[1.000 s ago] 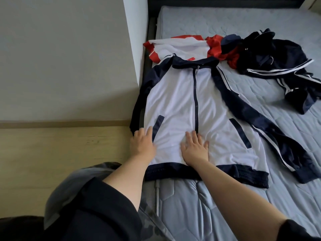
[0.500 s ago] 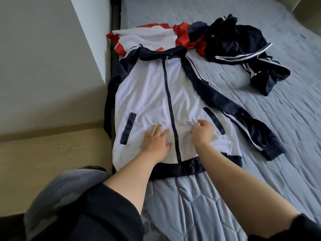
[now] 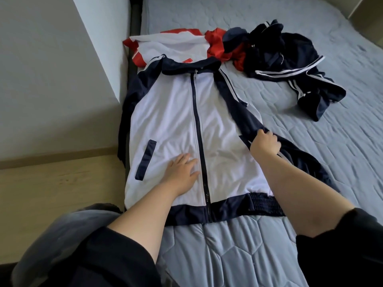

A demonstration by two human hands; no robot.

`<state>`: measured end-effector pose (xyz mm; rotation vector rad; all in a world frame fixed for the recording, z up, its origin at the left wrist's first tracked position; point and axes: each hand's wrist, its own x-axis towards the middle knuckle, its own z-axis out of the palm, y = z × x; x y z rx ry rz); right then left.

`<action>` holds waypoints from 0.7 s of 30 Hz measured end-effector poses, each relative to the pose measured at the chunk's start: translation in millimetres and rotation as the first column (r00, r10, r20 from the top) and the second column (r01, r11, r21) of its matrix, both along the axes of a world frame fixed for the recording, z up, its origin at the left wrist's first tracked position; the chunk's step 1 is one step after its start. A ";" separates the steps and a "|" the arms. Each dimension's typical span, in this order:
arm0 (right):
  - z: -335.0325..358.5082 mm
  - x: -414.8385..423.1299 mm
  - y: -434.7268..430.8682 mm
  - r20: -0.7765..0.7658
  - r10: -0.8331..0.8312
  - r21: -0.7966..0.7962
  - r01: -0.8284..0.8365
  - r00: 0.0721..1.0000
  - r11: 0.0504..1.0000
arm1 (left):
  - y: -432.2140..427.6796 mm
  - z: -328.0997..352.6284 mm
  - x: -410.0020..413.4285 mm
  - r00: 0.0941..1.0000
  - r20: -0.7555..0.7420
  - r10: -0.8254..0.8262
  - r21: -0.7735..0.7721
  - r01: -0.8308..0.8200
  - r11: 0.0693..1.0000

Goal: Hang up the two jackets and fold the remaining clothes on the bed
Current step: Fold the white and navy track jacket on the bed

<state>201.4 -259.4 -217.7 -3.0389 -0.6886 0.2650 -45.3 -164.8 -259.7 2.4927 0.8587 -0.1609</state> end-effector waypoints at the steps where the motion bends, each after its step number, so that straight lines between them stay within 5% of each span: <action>1: 0.7 1.7 0.8 0.031 0.017 -0.069 -0.014 0.999 0.998 | 0.8 0.3 0.1 1.000 0.008 0.002 -0.009 -0.002 1.000; 4: -0.2 7.9 4.1 0.066 0.101 -0.152 -0.090 0.993 0.984 | 2.1 0.4 0.0 1.000 0.025 0.008 -0.026 -0.008 1.000; 8: 6.2 17.1 3.1 -0.072 0.080 -0.101 -0.087 0.994 0.991 | 2.4 3.6 -0.2 1.000 0.020 0.019 -0.043 -0.018 0.999; 11: 23.4 10.8 3.5 0.065 0.171 -0.154 -0.159 0.983 0.975 | 2.4 9.5 2.1 0.998 0.043 0.037 -0.071 -0.033 0.997; 14: 44.2 -16.5 20.1 0.090 0.271 -0.196 -0.250 0.958 0.948 | 2.4 19.8 5.5 0.973 0.142 0.185 -0.275 -0.140 0.951; 17: 55.9 -56.2 42.4 -0.185 0.400 0.140 -0.379 0.898 0.915 | 10.4 32.0 4.8 0.883 0.160 0.441 -0.565 -0.284 0.774; 19: 61.7 -84.1 47.4 -0.445 0.499 0.372 -0.353 0.744 0.858 | 17.1 38.6 2.9 0.761 0.138 0.634 -0.719 -0.364 0.592; 21: 61.2 -99.9 42.0 -0.391 0.577 0.385 -0.442 0.717 0.810 | 18.3 44.1 -1.6 0.612 0.041 0.789 -0.856 -0.385 0.344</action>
